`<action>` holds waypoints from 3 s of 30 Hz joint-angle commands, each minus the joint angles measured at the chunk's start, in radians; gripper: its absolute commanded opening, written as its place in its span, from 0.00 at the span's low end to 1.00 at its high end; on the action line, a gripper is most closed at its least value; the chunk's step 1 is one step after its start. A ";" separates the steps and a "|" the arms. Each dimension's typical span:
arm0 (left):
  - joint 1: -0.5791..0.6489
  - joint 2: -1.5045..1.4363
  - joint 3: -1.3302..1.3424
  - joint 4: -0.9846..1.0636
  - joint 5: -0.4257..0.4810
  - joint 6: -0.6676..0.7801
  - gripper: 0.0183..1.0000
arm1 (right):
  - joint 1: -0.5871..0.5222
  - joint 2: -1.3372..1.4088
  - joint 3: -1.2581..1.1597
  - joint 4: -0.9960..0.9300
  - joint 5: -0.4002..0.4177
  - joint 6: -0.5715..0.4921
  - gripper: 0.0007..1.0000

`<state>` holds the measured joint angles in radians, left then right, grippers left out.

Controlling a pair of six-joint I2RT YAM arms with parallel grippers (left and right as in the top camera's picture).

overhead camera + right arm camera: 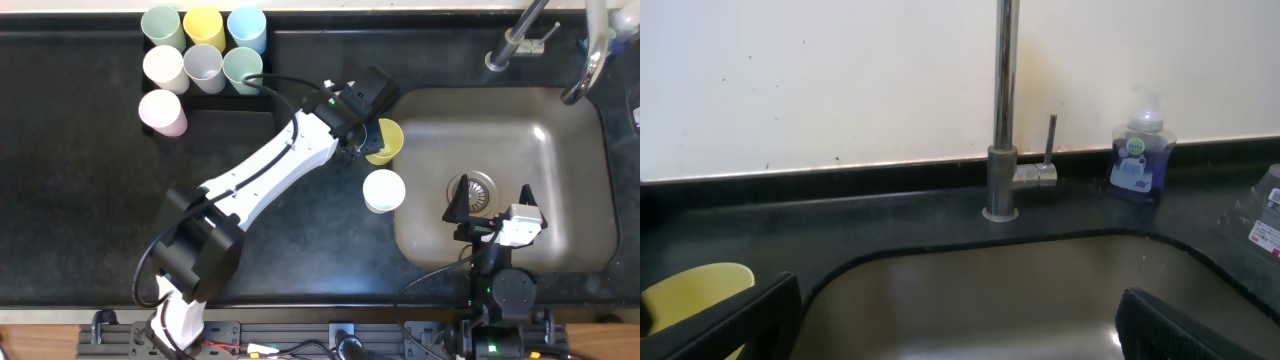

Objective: Store Cups

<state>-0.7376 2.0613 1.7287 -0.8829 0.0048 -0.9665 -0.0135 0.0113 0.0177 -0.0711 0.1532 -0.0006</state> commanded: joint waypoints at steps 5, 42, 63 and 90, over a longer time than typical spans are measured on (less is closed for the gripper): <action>0.016 0.009 0.008 -0.001 -0.003 0.000 0.02 | -0.006 -0.008 -0.013 0.006 -0.006 -0.003 1.00; 0.726 -0.160 -0.002 -0.326 -0.063 0.106 0.02 | -0.006 -0.008 -0.013 0.006 -0.006 -0.003 1.00; 0.732 -0.045 -0.002 -0.282 -0.084 0.102 0.02 | -0.006 -0.008 -0.013 0.006 -0.006 -0.003 1.00; 0.728 -0.027 -0.008 -0.274 -0.095 0.102 0.60 | -0.006 -0.008 -0.013 0.006 -0.006 -0.003 1.00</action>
<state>-0.0170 2.0190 1.7283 -1.1557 -0.0795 -0.8646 -0.0135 0.0109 0.0177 -0.0715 0.1535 -0.0006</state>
